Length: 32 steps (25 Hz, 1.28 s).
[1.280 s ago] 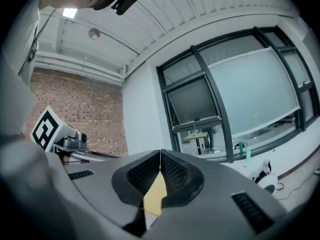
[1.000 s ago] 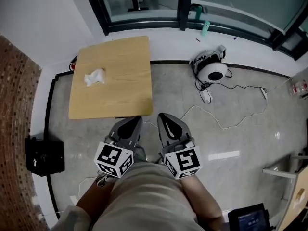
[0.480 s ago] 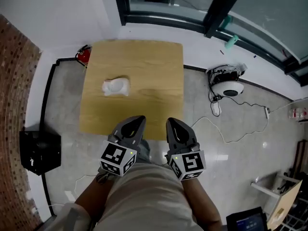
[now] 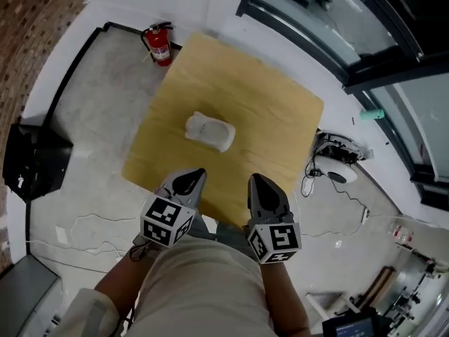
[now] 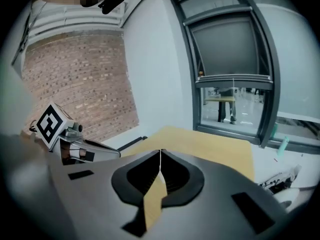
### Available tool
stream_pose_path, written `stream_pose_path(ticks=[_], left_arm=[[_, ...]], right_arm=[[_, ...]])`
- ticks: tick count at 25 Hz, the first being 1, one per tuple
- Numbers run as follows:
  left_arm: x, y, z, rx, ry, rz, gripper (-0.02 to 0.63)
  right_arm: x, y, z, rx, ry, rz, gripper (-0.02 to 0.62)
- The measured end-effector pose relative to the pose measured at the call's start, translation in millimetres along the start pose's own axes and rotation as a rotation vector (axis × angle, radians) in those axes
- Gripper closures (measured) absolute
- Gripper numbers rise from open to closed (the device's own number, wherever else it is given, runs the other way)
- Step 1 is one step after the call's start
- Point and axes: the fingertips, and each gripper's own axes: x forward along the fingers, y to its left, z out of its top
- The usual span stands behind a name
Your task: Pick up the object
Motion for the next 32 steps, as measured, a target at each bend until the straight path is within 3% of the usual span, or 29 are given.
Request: stream_pose_path(ticks=[4,7,11,16,20,24,32], left_arm=[[-3.4,42.0,-14.9,-0.119,0.009,0.073,0.604],[-10.2,76.4,-29.7,-0.201,-0.006,0.137,0.604],[-14.5,118.6,-43.7,-0.308,-0.048,0.218,0.603],[-17.3,141.6,-66.1,-0.404,-0.076,0.247,0.603],[-18.2,145.3,-82.1,-0.403,-0.049,0.237,0.604],[-15.9,152.5,-90.8,-0.443,-0.051,0.246,0.603],[-6.1,149.7,-82.8,-0.432,-0.039,0.222,0.603]], right_arm=[[67.7,16.3,3.6,-0.124,0.085,0.14,0.583],[121.2,44.0,-4.2,-0.28,0.167,0.25,0.569],[187.9,79.5,-19.7,-0.547,0.305,0.375,0.403],[240.3,90.0,-53.8,-0.765,0.472,0.417,0.33],[261.5,97.1,-75.6,-0.848,0.561,0.467,0.255],[273.8,97.9,-103.4,-1.012,0.656,0.499,0.254],[262.5,102.2,-112.6,-1.018,0.675,0.52,0.249]])
